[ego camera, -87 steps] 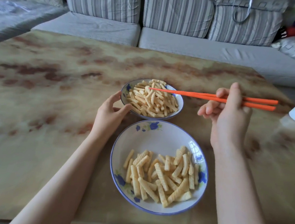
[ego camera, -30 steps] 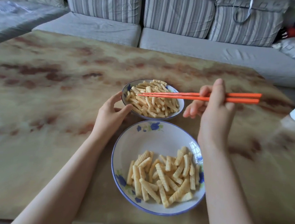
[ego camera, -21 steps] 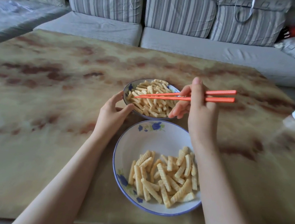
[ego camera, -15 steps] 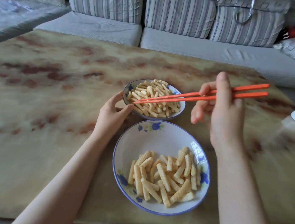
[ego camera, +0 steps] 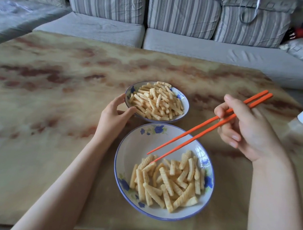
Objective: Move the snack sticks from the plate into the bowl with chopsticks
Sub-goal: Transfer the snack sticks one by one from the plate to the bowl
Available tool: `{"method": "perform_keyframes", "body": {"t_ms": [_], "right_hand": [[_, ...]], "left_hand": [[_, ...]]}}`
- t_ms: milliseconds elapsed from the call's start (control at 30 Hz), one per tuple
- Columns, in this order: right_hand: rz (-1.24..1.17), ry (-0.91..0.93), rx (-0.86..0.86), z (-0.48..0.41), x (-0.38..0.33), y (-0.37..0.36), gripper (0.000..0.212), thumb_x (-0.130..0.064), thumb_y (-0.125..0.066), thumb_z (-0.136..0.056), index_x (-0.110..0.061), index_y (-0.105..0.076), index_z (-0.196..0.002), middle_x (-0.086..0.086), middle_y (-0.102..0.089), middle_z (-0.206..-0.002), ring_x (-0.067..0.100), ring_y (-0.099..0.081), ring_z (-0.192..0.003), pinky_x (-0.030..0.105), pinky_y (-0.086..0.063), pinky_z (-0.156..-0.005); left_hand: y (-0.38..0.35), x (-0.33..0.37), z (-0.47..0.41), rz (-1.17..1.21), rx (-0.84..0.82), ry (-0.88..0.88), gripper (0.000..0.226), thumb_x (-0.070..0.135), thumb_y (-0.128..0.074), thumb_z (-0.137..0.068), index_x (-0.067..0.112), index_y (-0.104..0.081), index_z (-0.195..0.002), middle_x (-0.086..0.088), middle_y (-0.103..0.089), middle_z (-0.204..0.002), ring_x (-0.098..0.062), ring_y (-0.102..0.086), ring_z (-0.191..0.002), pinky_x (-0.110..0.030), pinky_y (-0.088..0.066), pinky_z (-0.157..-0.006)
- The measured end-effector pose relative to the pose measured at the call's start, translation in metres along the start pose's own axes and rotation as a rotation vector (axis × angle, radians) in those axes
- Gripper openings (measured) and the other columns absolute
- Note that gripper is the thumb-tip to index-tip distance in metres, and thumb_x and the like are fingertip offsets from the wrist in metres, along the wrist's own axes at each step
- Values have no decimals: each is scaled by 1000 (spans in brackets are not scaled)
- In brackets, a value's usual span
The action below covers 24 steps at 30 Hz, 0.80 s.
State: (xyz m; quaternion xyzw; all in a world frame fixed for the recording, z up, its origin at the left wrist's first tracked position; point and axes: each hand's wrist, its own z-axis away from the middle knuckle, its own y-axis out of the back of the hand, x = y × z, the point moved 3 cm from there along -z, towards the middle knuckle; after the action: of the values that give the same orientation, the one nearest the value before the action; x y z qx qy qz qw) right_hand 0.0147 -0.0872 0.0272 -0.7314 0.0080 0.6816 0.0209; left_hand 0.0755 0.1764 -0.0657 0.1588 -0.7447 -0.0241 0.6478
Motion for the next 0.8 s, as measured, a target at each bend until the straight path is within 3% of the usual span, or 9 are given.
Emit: {"method": "perform_keyframes", "body": {"t_ms": [67, 200, 300, 367, 433, 533, 633, 800], "right_hand": [[25, -24, -15, 0, 2, -2, 40, -25, -40, -101, -3, -47, -68, 5, -44, -52, 8, -23, -25, 14, -21, -30], [36, -25, -30, -1, 3, -7, 42, -27, -37, -102, -6, -40, -66, -8, -36, -37, 9, -23, -25, 15, -24, -30], [-60, 28, 9, -4, 2, -3, 41, -26, -35, -103, -9, -39, -66, -8, -43, -49, 6, -24, -26, 13, -25, -32], [-127, 63, 57, -6, 2, 4, 39, -25, -36, -103, -11, -39, -66, -7, -45, -56, 5, -25, -26, 13, -26, -32], [-198, 101, 131, -8, 2, 9, 37, -23, -37, -103, -13, -39, -67, -8, -47, -58, 5, -25, -27, 14, -26, -32], [-297, 159, 316, -10, 1, 9, 36, -21, -38, -103, -14, -42, -68, -8, -51, -59, 7, -28, -31, 16, -27, -36], [-348, 212, 467, -11, 2, 0, 36, -21, -39, -103, -13, -44, -68, -6, -52, -61, 10, -32, -32, 19, -29, -38], [-272, 269, 505, -13, 6, -32, 42, -25, -36, -104, -12, -46, -66, -5, -46, -39, 13, -42, -30, 29, -31, -43]], "left_hand": [[0, 0, 0, -2, 2, -3, 48, 20, -67, -91, 22, -55, -138, 15, -64, -114, 3, -68, -76, -6, -48, -60], [-1, 1, 0, -12, -2, -11, 48, 18, -66, -92, 22, -54, -138, 19, -62, -112, 14, -62, -68, -3, -45, -57], [0, 0, 0, -5, -1, 6, 48, 19, -66, -91, 22, -54, -138, 21, -65, -99, 4, -68, -71, -6, -48, -59], [0, -1, -1, -5, 0, 14, 49, 20, -66, -91, 21, -54, -138, 21, -66, -96, -3, -70, -75, -8, -50, -61], [0, -2, -2, -12, -2, 15, 48, 20, -66, -91, 22, -55, -137, 21, -66, -92, 2, -68, -72, -7, -49, -61], [0, -3, -2, 3, -7, 27, 48, 20, -67, -90, 25, -55, -137, 5, -73, -101, -7, -71, -77, -9, -50, -61], [0, -3, -2, 13, -3, 28, 48, 20, -66, -91, 24, -55, -137, 6, -72, -101, -12, -72, -78, -10, -51, -60], [0, -2, -1, 10, -7, 26, 49, 21, -66, -91, 24, -54, -138, 8, -71, -106, -10, -72, -79, -9, -51, -61]]}}
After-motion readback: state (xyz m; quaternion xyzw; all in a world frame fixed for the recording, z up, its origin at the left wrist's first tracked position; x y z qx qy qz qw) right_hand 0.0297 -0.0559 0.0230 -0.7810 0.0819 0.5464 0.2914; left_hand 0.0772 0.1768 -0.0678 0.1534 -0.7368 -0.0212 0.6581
